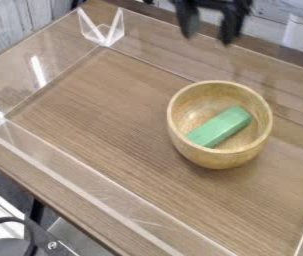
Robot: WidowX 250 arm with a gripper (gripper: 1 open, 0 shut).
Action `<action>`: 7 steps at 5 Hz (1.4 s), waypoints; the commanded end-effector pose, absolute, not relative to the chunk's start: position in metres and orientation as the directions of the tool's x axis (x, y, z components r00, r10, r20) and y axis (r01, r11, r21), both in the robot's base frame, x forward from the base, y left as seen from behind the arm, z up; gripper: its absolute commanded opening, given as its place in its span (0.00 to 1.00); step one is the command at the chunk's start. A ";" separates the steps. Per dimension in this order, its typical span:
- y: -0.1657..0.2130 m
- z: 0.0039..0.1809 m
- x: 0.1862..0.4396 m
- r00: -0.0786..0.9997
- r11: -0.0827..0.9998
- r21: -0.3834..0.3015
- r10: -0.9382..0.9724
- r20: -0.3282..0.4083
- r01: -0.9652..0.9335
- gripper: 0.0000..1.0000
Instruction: Put the green block in the brown bowl
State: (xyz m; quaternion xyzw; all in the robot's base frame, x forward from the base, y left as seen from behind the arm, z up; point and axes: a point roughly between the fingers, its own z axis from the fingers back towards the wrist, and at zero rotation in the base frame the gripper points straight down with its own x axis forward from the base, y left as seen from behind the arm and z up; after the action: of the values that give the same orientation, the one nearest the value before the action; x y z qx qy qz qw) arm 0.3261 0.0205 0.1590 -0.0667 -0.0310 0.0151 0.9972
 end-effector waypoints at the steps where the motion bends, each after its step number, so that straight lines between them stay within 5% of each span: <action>1: 0.057 0.182 0.337 0.980 0.982 -0.133 0.154 0.129 -0.136 0.00; 2: 0.074 0.170 0.347 0.968 0.967 -0.130 0.234 0.093 -0.221 1.00; 4: 0.099 0.172 0.344 0.973 0.973 -0.052 0.229 0.042 -0.226 1.00; 6: 0.102 0.155 0.348 0.975 0.975 -0.035 0.221 -0.003 -0.220 1.00; 7: 0.108 0.149 0.328 0.979 0.978 -0.051 0.200 -0.047 -0.202 1.00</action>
State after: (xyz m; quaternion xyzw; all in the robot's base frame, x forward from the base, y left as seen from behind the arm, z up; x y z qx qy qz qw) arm 0.3269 0.1064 0.1208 -0.0368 0.0629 0.1034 0.9920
